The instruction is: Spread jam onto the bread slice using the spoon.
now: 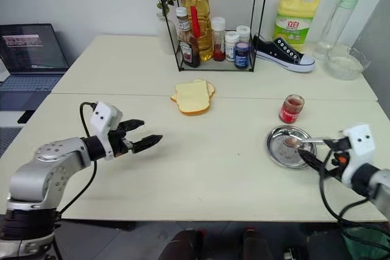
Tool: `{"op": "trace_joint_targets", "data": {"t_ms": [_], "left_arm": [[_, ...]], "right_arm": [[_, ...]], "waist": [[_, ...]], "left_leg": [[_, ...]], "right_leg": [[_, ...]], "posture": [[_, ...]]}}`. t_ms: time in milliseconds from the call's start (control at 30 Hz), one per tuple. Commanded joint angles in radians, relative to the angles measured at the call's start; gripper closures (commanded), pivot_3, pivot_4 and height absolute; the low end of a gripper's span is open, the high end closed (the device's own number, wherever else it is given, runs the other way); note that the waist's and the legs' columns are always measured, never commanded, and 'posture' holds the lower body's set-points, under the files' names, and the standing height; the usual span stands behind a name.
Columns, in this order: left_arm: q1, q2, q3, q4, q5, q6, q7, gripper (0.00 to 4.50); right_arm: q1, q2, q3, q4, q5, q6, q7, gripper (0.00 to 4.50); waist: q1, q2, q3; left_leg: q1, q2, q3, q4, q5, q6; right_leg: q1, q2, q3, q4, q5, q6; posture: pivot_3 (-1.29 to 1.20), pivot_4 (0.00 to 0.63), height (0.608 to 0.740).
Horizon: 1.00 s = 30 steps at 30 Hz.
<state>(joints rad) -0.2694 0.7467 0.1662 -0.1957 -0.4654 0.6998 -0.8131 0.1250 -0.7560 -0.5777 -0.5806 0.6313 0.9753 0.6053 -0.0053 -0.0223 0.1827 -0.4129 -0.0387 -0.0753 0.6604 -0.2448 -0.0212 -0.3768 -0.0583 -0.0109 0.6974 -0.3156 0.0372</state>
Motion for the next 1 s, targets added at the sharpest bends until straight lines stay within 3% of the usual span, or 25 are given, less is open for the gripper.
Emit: {"op": "trace_joint_targets", "data": {"t_ms": [33,667,833,1000], "left_arm": [[-0.01,0.034,0.015,-0.037,-0.027,0.007,-0.036,0.0],[-0.041,0.03,-0.013,-0.046,0.018,-0.017,0.009,0.0],[-0.158,-0.064,-0.086,0.067,0.074,-0.112,0.035,0.0],[-0.347,-0.203,-0.252,0.372,0.261,-0.391,0.052,0.0]], "right_arm": [[0.007,-0.039,-0.052,0.011,0.025,-0.025,0.045,0.02],[0.016,-0.014,0.014,0.038,0.009,-0.107,0.001,0.02],[-0.146,0.035,0.11,-0.028,0.094,-0.057,-0.069,0.02],[-0.297,0.111,0.308,-0.068,0.113,-0.036,-0.121,0.02]], "waist": [[0.0,0.0,0.0],[0.002,0.0,0.0],[0.002,0.0,0.0],[0.006,0.0,0.0]], "left_leg": [[0.001,0.0,0.0,0.0,0.0,0.0],[0.003,0.0,0.0,0.0,0.0,0.001],[0.003,0.0,0.0,0.0,0.0,0.0],[0.002,0.0,0.0,0.0,0.0,0.0]], "right_leg": [[0.001,0.0,0.0,0.0,0.0,0.0],[0.003,0.0,0.0,-0.001,0.0,0.0],[0.003,0.0,0.0,-0.001,0.0,0.0],[0.003,0.0,-0.001,-0.001,0.0,0.0]], "posture": [[0.0,0.15,0.74],[0.0,0.15,0.74],[0.0,0.15,0.74],[0.0,0.15,0.74]]}}
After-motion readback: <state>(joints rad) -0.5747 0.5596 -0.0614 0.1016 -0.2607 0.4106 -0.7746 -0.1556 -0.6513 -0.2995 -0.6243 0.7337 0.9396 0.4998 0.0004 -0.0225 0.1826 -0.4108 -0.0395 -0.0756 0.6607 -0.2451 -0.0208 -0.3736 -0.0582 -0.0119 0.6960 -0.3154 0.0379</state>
